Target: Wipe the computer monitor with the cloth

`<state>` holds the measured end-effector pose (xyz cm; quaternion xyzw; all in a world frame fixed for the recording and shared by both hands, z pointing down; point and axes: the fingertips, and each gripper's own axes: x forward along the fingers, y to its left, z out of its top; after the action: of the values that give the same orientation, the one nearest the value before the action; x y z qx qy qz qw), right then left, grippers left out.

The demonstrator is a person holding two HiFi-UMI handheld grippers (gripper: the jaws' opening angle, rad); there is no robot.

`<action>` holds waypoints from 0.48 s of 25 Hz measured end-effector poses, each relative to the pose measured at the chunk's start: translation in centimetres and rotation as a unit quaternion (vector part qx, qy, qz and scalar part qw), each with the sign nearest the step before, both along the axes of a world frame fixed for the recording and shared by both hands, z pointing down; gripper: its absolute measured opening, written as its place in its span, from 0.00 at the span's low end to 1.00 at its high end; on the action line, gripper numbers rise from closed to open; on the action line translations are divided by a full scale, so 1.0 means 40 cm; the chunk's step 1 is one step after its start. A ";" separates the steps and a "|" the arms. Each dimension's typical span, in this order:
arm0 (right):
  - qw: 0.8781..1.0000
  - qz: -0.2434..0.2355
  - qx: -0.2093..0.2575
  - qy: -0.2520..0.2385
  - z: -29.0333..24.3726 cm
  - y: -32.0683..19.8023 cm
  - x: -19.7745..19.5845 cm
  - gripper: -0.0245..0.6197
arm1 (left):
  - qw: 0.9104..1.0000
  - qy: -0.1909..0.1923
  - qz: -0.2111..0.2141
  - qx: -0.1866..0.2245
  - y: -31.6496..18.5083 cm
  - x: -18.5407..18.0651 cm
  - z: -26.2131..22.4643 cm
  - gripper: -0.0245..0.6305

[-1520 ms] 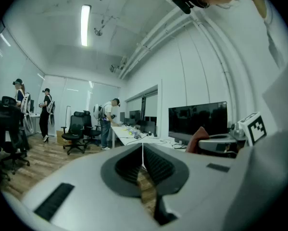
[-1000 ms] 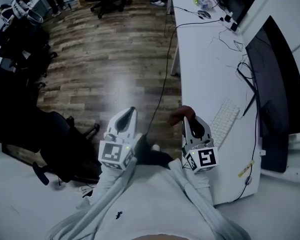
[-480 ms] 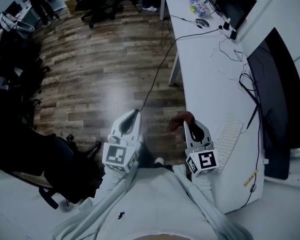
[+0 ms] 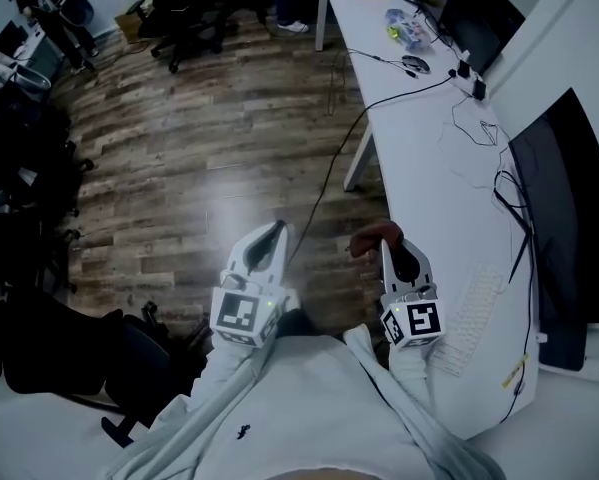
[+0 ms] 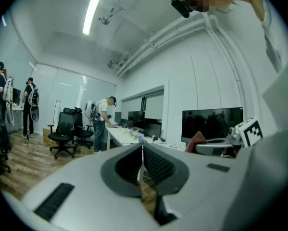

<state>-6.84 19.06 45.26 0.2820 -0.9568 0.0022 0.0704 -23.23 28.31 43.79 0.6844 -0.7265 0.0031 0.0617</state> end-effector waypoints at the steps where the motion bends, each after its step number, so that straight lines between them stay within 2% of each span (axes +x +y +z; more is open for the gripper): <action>1: 1.000 0.003 0.000 0.000 0.001 -0.002 -0.013 0.09 | 1.000 -0.001 0.006 0.000 -0.008 -0.011 0.002 0.07; 9: 0.999 0.030 -0.016 0.012 0.030 -0.016 -0.051 0.09 | 0.999 0.015 0.040 -0.017 -0.061 -0.055 0.035 0.07; 12: 0.999 0.041 -0.019 0.020 0.036 -0.033 -0.044 0.09 | 0.998 0.008 0.059 -0.021 -0.092 -0.047 0.048 0.07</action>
<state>-8.61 17.73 46.72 0.3193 -0.9427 0.0178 0.0949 -25.12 24.63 45.72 0.7246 -0.6840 0.0167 0.0820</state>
